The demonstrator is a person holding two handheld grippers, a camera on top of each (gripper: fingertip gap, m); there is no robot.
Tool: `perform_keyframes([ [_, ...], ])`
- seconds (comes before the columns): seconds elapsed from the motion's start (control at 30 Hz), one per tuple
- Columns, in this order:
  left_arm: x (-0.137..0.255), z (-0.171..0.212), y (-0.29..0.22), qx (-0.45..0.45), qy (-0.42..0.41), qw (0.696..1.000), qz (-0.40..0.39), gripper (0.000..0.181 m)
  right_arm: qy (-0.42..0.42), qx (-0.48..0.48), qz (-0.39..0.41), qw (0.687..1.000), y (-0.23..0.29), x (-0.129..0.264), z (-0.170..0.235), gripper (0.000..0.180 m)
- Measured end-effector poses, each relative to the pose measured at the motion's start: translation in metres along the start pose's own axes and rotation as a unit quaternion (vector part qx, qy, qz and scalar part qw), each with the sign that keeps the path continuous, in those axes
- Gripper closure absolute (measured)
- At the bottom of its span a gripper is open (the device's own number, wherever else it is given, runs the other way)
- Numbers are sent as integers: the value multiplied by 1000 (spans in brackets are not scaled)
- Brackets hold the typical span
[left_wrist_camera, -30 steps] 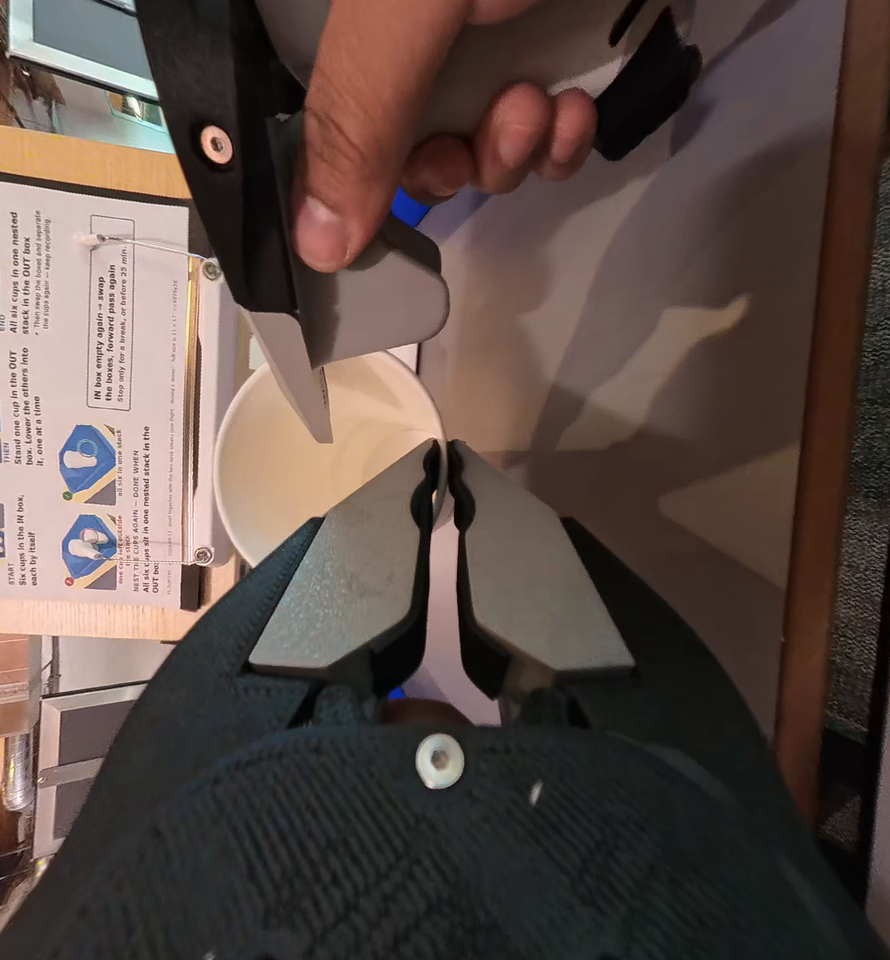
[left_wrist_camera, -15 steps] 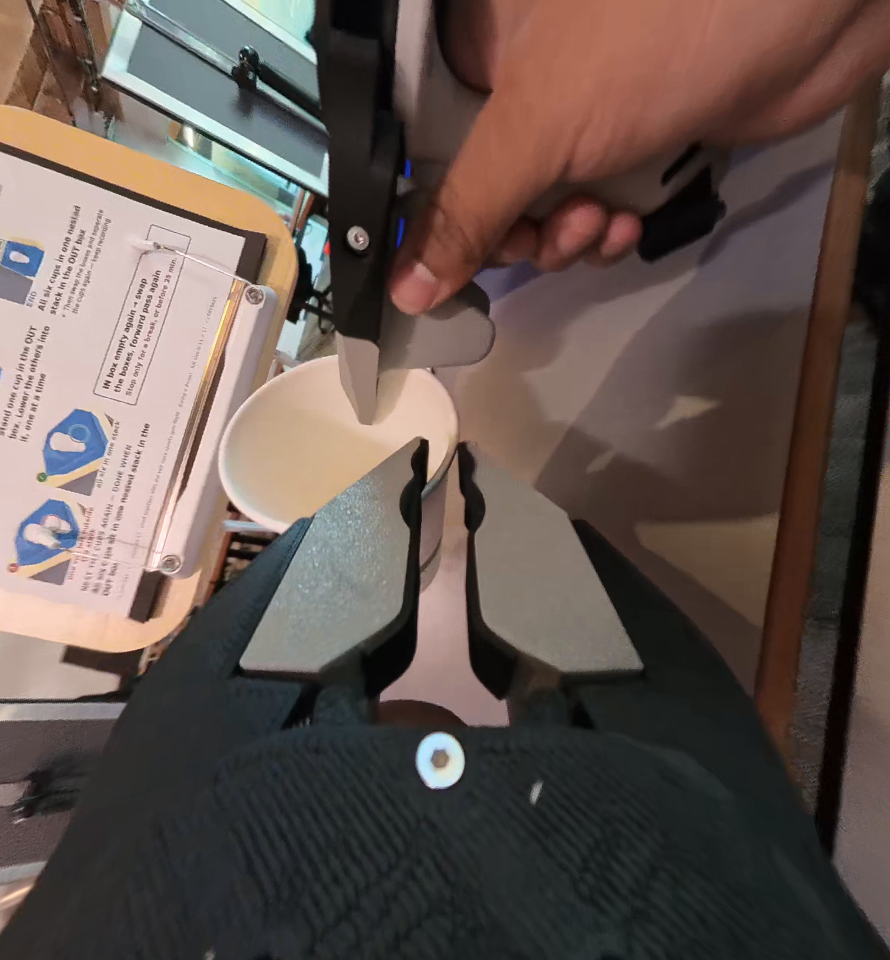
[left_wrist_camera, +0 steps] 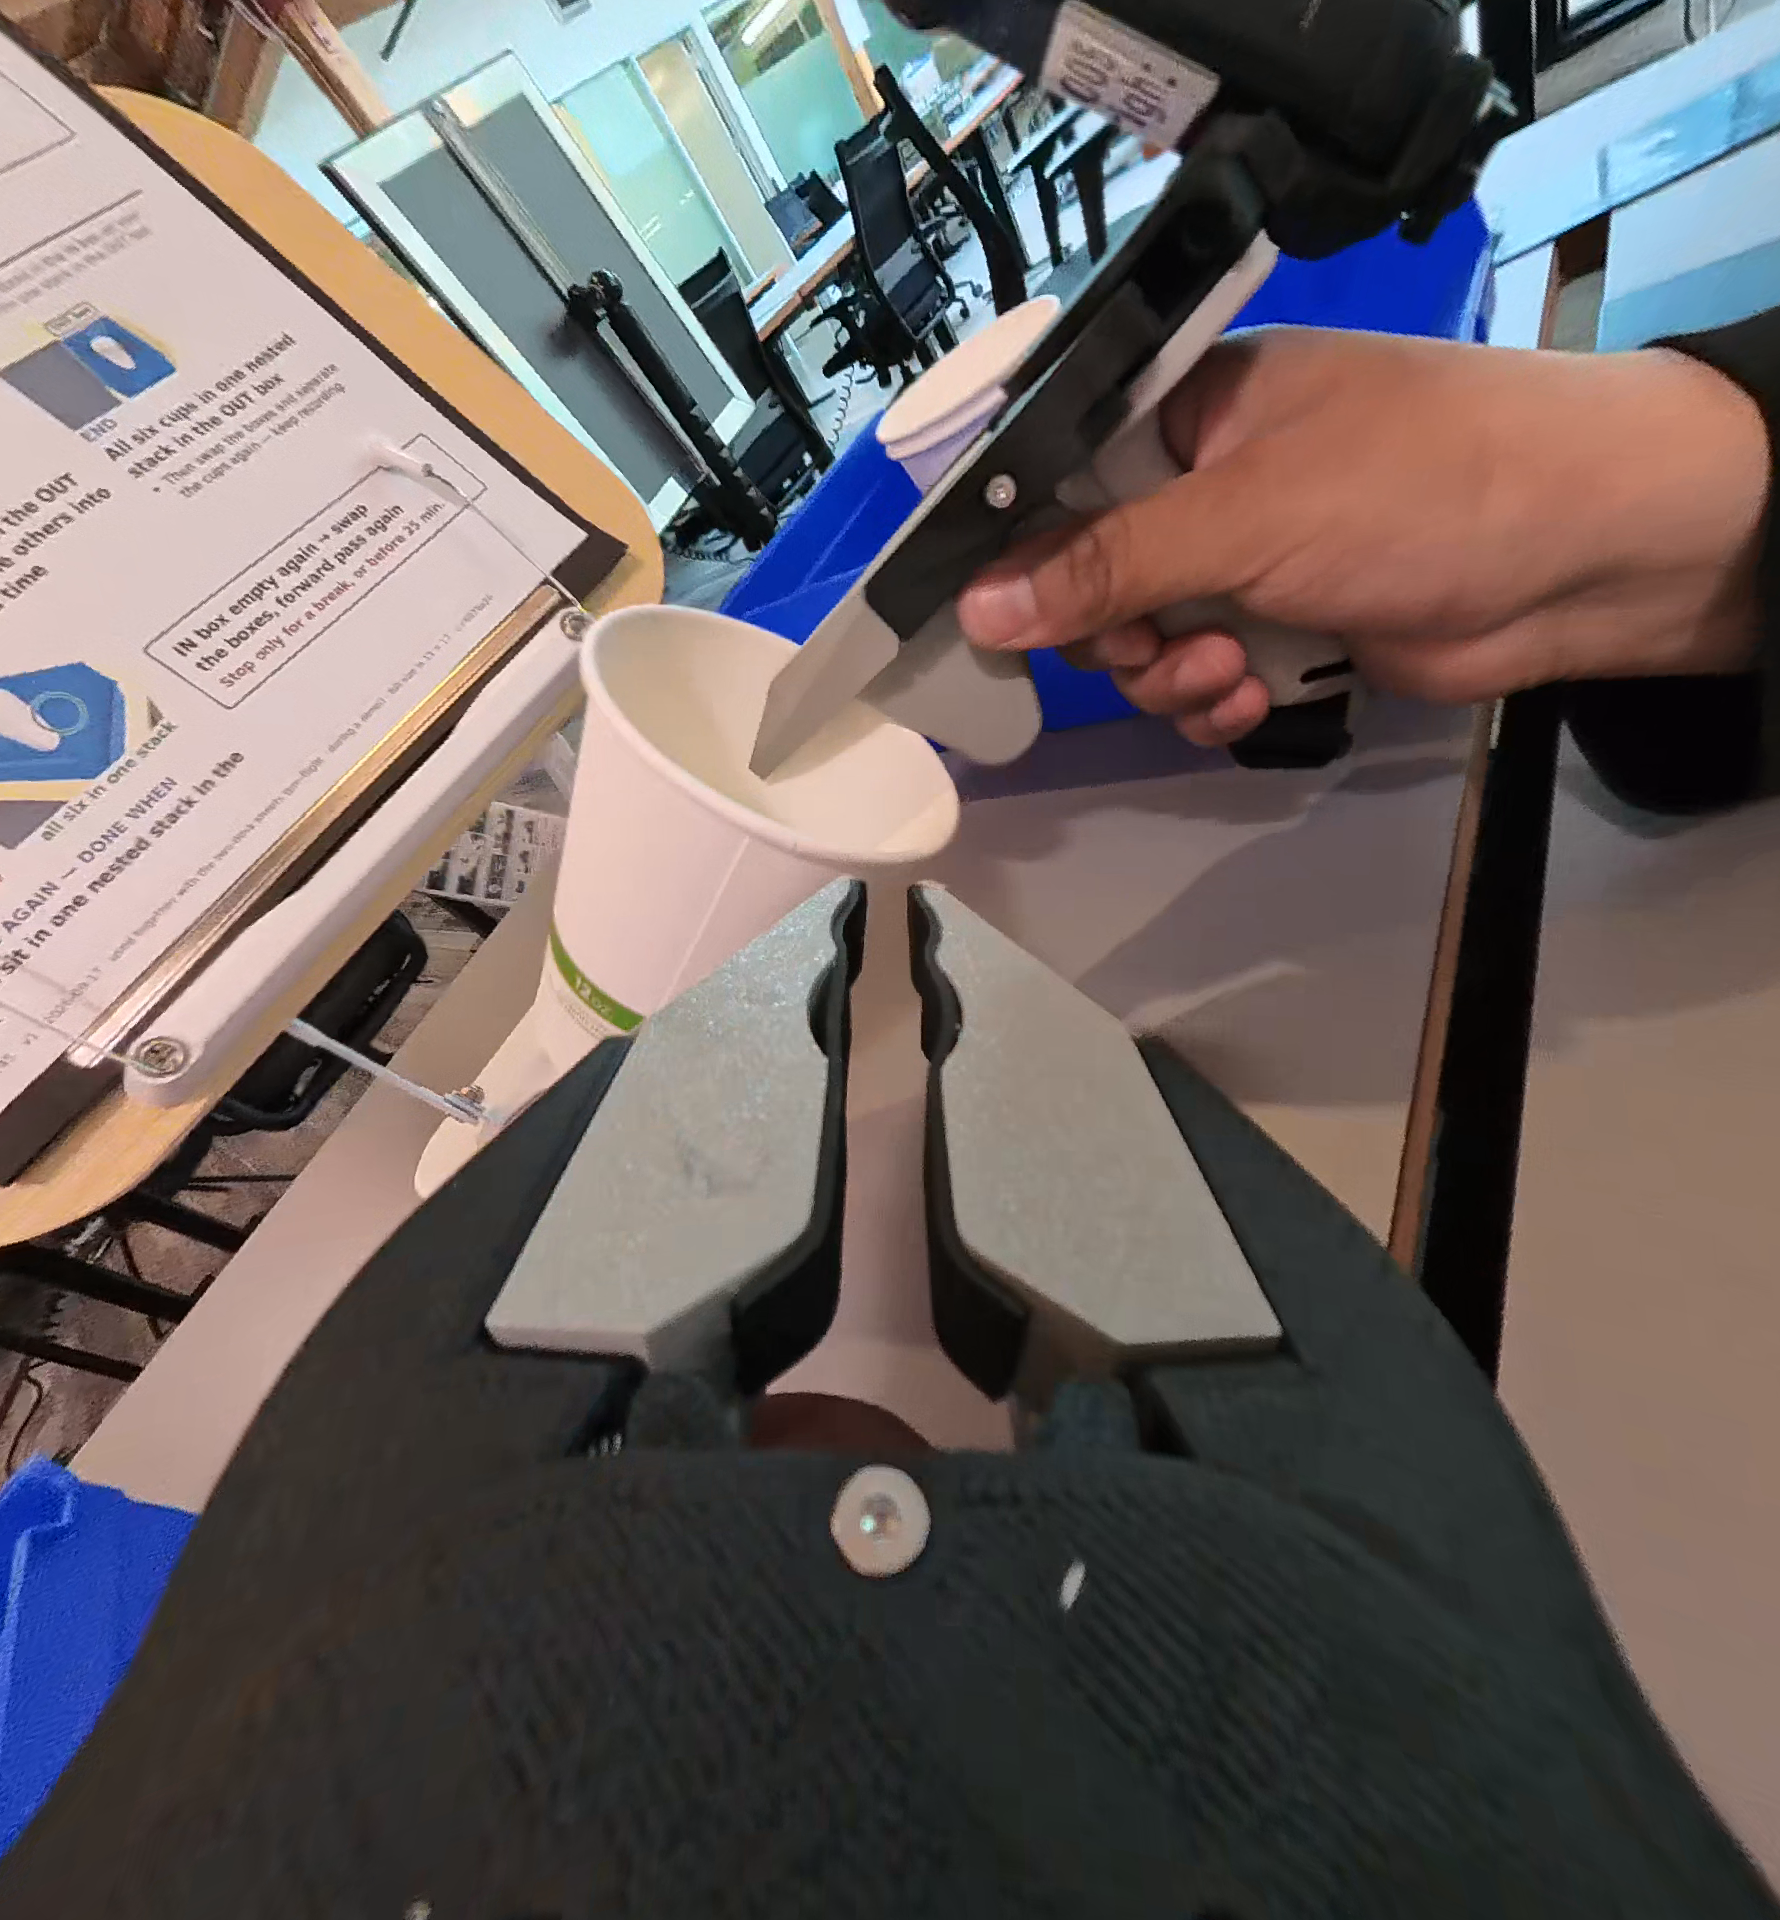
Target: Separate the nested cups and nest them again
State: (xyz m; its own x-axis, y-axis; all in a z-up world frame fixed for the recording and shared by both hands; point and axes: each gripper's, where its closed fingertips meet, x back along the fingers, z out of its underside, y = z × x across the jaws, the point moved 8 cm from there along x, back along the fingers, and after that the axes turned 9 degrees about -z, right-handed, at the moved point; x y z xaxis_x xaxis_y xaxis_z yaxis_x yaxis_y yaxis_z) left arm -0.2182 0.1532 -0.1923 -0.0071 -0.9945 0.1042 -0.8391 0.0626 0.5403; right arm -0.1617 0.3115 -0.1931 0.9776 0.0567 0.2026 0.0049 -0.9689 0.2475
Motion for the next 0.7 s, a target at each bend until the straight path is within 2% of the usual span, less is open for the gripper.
perform_keyframes([
  [0.2,2,0,16,58,0,998,-30,181,-16,9,10,1000,0,4,-4,180],
  [0.5,-7,42,47,198,142,966,-92,181,-38,47,42,997,4,12,-12,180],
  [0.7,-7,51,50,210,156,960,-99,181,-55,58,39,996,10,17,-17,180],
])
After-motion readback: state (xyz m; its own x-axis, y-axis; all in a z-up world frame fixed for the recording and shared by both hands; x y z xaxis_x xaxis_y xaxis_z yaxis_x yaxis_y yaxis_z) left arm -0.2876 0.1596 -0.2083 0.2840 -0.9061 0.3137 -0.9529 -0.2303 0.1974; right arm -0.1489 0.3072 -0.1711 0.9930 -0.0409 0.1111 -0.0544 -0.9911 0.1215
